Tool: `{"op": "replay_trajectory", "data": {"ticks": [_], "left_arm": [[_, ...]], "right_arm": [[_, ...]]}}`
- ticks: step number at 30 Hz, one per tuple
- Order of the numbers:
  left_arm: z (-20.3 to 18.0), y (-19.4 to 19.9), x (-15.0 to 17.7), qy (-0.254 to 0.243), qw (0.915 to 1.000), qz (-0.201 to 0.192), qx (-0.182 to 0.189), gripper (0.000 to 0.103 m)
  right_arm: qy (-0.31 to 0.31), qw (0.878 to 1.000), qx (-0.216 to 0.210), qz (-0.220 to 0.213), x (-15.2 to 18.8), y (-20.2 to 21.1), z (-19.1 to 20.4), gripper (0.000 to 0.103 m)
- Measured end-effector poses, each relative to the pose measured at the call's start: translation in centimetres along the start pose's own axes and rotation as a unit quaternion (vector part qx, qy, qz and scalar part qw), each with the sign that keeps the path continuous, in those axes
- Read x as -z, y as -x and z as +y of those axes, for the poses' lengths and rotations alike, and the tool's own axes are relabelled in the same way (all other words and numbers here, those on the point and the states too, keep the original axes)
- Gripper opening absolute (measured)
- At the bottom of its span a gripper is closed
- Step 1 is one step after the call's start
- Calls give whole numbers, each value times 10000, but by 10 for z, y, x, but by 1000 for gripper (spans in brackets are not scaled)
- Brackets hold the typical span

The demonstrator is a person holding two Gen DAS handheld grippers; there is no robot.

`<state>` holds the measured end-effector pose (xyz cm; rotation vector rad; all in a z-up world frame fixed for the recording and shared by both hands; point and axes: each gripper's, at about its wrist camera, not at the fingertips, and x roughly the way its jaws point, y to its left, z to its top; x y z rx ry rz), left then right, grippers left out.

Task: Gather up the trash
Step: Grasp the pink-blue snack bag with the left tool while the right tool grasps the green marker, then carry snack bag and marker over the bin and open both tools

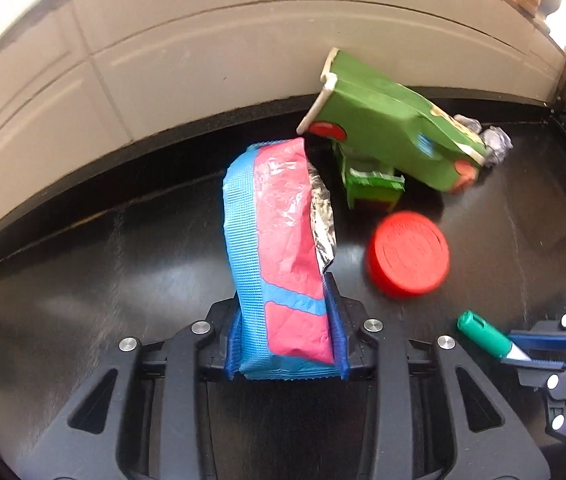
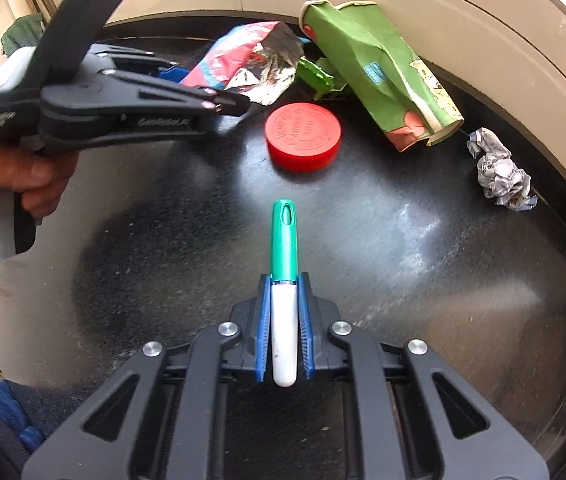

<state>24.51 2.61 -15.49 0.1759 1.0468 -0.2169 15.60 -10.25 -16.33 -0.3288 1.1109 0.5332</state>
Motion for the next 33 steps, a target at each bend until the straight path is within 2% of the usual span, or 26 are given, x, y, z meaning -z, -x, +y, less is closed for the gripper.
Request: {"op": "replay_trajectory", "data": {"ticks": [12, 14, 20, 26, 33], "left_arm": [[-14, 94, 78, 529, 9983, 1, -258, 34], [-31, 111, 102, 549, 9981, 22, -273, 34], [-56, 130, 136, 377, 9988, 29, -317, 34], [-73, 148, 152, 153, 9992, -84, -362, 34], [-65, 168, 164, 404, 9975, -299, -490, 34]], "right_arm": [[-364, 9987, -137, -338, 53, 64, 34, 14], [-380, 9985, -128, -377, 63, 73, 38, 14], [-485, 9976, -156, -462, 84, 94, 37, 14], [-492, 9973, -136, -522, 96, 106, 46, 14], [-372, 9973, -104, -627, 90, 111, 59, 14]]}}
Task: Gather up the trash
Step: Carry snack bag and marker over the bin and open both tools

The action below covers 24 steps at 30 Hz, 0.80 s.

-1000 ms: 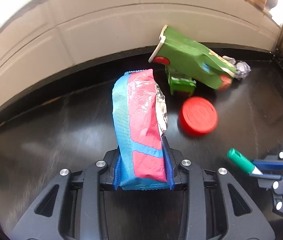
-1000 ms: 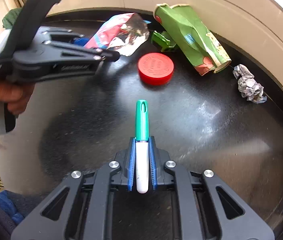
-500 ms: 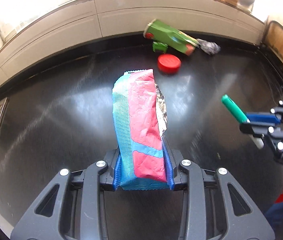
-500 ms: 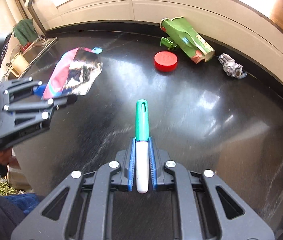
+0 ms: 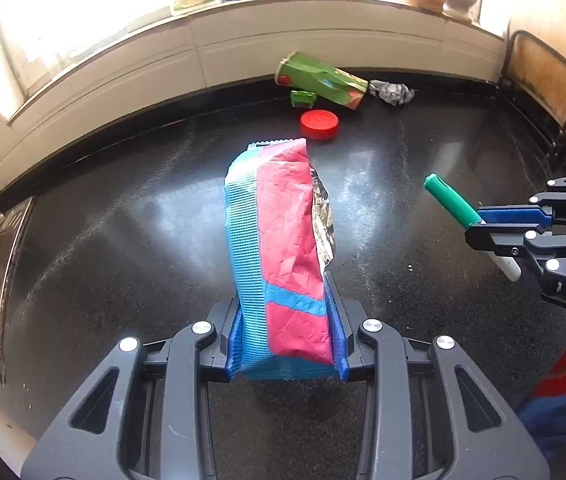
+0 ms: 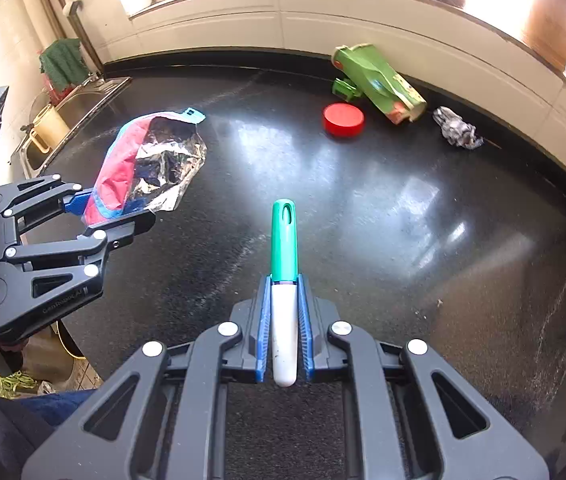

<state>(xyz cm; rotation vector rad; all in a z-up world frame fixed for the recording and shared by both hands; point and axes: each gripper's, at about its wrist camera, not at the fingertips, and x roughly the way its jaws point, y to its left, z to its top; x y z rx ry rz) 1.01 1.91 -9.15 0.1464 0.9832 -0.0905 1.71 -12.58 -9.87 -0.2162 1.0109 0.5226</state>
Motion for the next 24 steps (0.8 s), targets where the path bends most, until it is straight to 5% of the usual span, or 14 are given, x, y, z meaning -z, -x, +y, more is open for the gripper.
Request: {"op": "replay_trajectory", "data": {"ticks": [8, 13, 18, 24], "left_arm": [[50, 34, 31, 677, 9963, -168, -497, 34], [101, 58, 73, 1411, 9846, -96, -1023, 34], [150, 87, 136, 2294, 9597, 38, -1623, 34], [192, 117, 220, 3251, 9200, 348, -2160, 34]], "right_arm": [[594, 9974, -400, -58, -31, -9, 58, 14], [1390, 9860, -916, -52, -53, -22, 135, 14], [2238, 9642, -1418, 86, -59, -38, 220, 14], [3119, 9249, -2116, 490, -46, -61, 330, 14]]}}
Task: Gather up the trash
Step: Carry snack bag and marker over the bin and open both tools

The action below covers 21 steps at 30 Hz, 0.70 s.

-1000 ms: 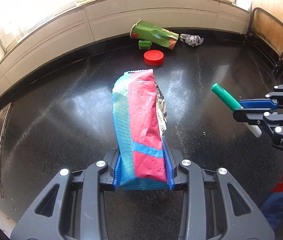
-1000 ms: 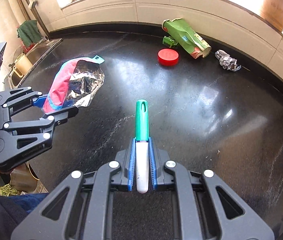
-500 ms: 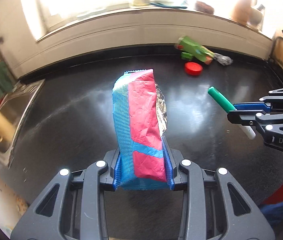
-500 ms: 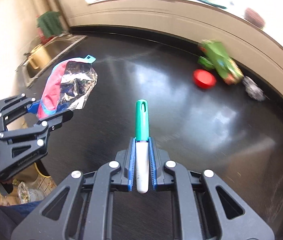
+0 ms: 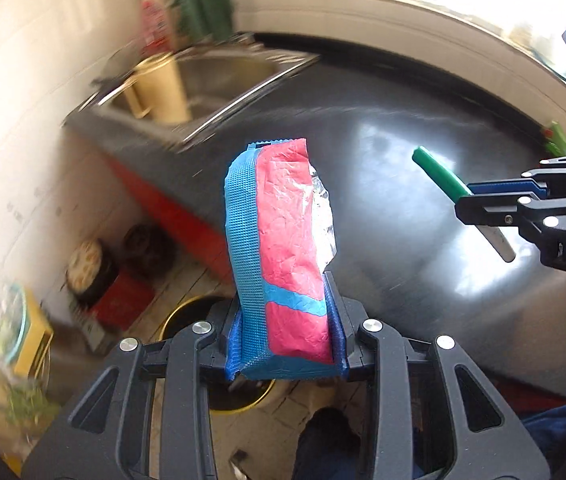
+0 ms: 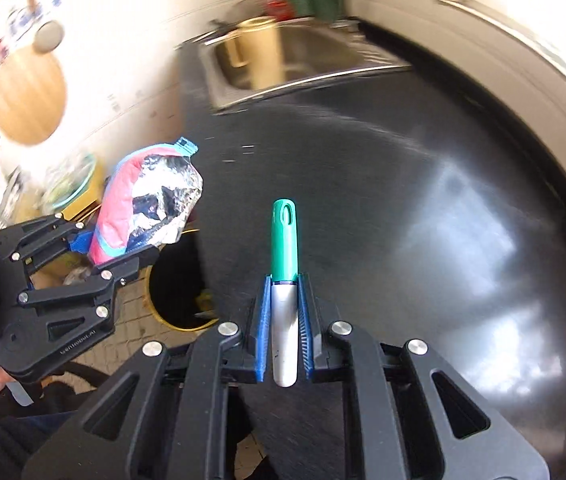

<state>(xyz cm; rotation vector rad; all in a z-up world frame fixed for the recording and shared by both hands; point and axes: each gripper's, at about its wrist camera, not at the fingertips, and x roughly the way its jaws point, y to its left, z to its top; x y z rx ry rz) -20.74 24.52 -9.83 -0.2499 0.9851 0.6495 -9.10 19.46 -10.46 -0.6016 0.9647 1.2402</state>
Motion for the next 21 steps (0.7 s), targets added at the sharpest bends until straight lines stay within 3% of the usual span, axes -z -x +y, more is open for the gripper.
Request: {"op": "replay_trajectory", "data": {"ticks": [8, 13, 21], "left_arm": [[80, -24, 60, 1035, 9920, 606, -393, 34], [108, -62, 87, 1500, 9829, 1021, -304, 34], [141, -111, 106, 1841, 9737, 1331, -173, 34]], "right_arm": [[871, 9907, -810, 655, -37, -79, 98, 14], [880, 9852, -955, 1120, -53, -130, 127, 14], [696, 9802, -950, 1589, -69, -188, 140, 14]]}}
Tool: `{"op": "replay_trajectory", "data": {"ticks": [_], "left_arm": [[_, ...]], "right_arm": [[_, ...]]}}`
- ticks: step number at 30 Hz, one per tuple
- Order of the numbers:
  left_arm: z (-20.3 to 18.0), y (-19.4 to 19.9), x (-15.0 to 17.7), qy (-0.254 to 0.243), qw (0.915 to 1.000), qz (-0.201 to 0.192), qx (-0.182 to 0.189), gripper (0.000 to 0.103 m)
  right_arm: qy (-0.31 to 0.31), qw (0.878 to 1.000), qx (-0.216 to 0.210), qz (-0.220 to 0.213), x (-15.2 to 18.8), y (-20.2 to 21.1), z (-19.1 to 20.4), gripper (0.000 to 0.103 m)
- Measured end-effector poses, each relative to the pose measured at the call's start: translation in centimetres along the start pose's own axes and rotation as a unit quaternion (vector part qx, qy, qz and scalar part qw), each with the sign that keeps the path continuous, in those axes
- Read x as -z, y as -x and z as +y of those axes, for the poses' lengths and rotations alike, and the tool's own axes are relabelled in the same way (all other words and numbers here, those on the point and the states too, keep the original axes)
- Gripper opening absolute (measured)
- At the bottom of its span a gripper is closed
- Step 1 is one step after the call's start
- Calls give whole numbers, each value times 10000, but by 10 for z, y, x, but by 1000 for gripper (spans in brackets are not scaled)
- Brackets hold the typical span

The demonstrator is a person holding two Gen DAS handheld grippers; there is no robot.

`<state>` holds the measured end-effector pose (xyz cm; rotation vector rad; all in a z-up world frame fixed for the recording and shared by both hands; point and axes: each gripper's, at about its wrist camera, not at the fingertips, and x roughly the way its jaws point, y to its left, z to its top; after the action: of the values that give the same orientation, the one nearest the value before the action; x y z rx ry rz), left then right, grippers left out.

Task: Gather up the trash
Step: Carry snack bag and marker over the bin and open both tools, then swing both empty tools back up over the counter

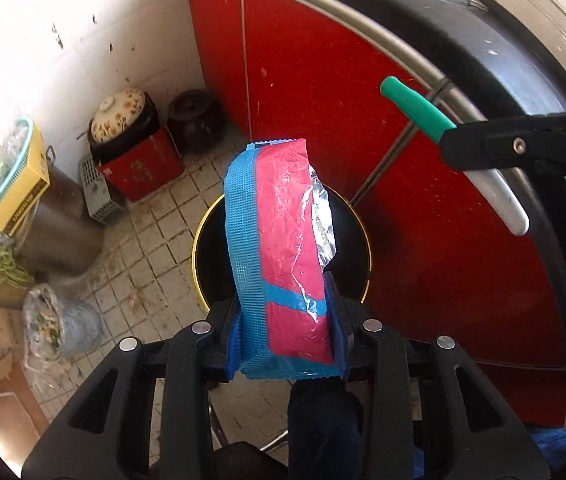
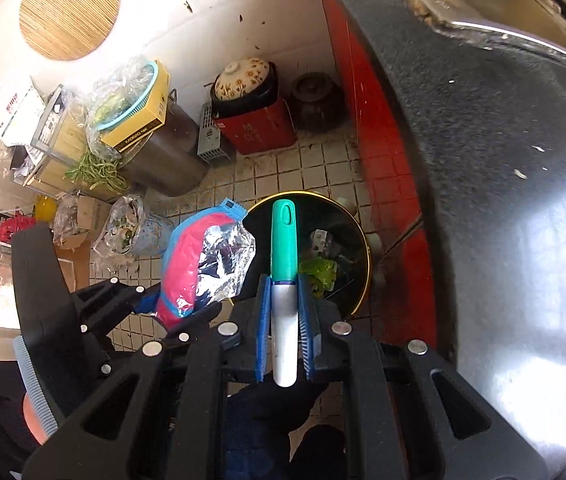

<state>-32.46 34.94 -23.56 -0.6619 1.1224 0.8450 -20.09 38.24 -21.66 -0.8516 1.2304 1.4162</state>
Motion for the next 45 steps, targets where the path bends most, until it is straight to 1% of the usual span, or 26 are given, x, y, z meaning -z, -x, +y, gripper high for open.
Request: {"op": "replay_trajectory", "data": {"ticks": [4, 8, 9, 10, 11, 12, 14, 15, 16, 20, 21, 23, 25, 28, 31, 32, 35, 36, 37, 39, 40, 41, 42, 43, 44, 45], "left_arm": [[9, -8, -4, 89, 10000, 36, 21, 34], [15, -11, -7, 109, 9999, 41, 100, 35], [16, -12, -8, 102, 9998, 50, 131, 45], [17, -14, -9, 103, 9998, 73, 153, 61], [18, -14, -9, 101, 9998, 66, 140, 68], [18, -13, -8, 93, 9999, 29, 133, 70], [18, -11, -7, 56, 9999, 36, 112, 70], [17, -10, -6, 42, 9999, 31, 96, 70], [17, -9, -5, 38, 9999, 21, 93, 71], [17, -4, -2, -5, 10000, 34, 80, 73], [15, 0, -1, -32, 10000, 25, 66, 76], [12, 8, -1, -82, 9999, -20, 57, 80], [8, 17, -2, -126, 9999, -91, 44, 86], [-10, 39, -7, -250, 9993, -276, 101, 93], [-47, 60, -16, -693, 9961, -532, 84, 95], [-57, 62, -18, -814, 9949, -581, 92, 95], [-108, 75, -30, -1405, 9863, -791, 333, 95], [-121, 77, -33, -1591, 9824, -852, 472, 95], [-143, 82, -35, -1824, 9773, -913, 576, 95], [-187, 88, -39, -2307, 9646, -1008, 782, 95], [-208, 92, -39, -2536, 9573, -1067, 882, 95], [-238, 98, -36, -2877, 9454, -1138, 1024, 95], [-256, 101, -34, -3078, 9377, -1170, 1107, 95], [-276, 104, -30, -3309, 9281, -1211, 1205, 95], [-303, 111, -24, -3591, 9147, -1277, 1346, 95], [-323, 116, -19, -3786, 9046, -1314, 1453, 95]], "right_arm": [[46, 10000, 5, 53, -9, -7, -2, 14], [104, 9999, -23, 18, -10, -2, -1, 14], [123, 9999, 7, 7, -12, -3, 2, 14], [146, 9999, 27, 19, -13, -4, 4, 15], [146, 9999, 33, 36, -14, -4, 5, 16], [137, 9999, 39, 47, -14, -5, 6, 20], [97, 10000, 0, 12, -13, -2, 7, 30], [82, 10000, -12, -23, -13, -1, 8, 45], [78, 9999, -6, -64, -12, 1, 9, 51], [92, 9997, 2, -208, -6, 18, 9, 52], [90, 9996, 22, -261, -5, 22, 9, 52], [27, 9991, 36, -413, 2, 39, 5, 57], [-52, 9978, 114, -654, 12, 63, -2, 67], [-213, 9936, 328, -1060, 33, 105, -18, 74], [-529, 9850, 703, -1485, 66, 148, -48, 82], [-666, 9817, 856, -1568, 79, 161, -59, 82], [-1277, 9676, 1255, -1779, 127, 196, -99, 82], [-1576, 9594, 1422, -1856, 149, 210, -116, 82], [-1776, 9531, 1527, -1915, 163, 221, -126, 82], [-2316, 9337, 1775, -2074, 207, 245, -151, 83], [-2572, 9234, 1882, -2140, 227, 254, -159, 83], [-2804, 9136, 1966, -2193, 247, 263, -167, 83], [-2990, 9053, 2032, -2231, 262, 269, -173, 83], [-3270, 8915, 2136, -2295, 286, 279, -181, 83], [-3518, 8781, 2224, -2359, 309, 288, -188, 83], [-3747, 8649, 2309, -2414, 331, 297, -194, 83]]}}
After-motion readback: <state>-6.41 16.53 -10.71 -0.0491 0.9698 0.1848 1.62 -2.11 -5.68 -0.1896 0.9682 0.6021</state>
